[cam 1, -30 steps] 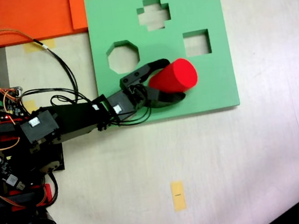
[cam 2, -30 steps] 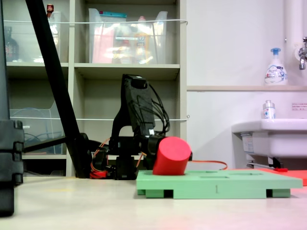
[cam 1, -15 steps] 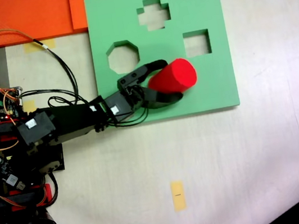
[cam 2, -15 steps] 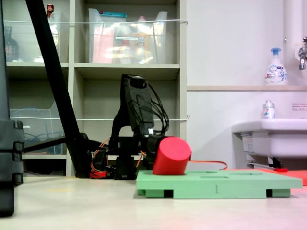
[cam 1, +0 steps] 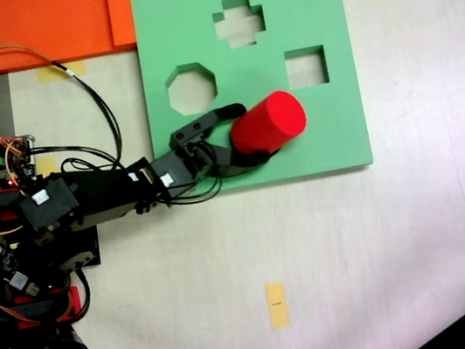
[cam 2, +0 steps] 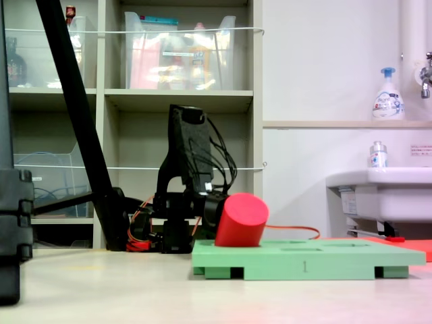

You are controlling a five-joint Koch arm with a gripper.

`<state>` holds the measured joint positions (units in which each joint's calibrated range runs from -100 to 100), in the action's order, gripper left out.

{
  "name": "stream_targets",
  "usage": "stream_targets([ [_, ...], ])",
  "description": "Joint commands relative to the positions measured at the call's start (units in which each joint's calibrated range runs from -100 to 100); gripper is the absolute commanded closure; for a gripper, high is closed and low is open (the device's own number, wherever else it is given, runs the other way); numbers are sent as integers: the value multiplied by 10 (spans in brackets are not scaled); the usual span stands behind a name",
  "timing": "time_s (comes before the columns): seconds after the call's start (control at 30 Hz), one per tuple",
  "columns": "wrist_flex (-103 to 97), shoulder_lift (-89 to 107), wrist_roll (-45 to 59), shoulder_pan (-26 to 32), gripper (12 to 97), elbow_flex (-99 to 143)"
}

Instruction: Put the cylinder block into the corresponding hole

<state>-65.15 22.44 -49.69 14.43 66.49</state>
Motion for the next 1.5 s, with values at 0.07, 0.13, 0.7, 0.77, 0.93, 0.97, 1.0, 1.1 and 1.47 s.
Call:
stream_targets([
  [0.07,80,37,-13,0,477,-78],
  [0.13,196,75,-13,0,475,-122],
  [0.7,445,-71,-44,-12,536,-368],
  [0.77,431,-71,-41,-12,609,-356],
  [0.93,382,-1,-32,-9,758,-281],
  [0.97,374,17,-28,-7,792,-263],
  [1.0,364,37,-22,-6,820,-246],
  [1.1,307,61,-8,-3,826,-204],
  [1.47,228,90,9,8,829,-108],
])
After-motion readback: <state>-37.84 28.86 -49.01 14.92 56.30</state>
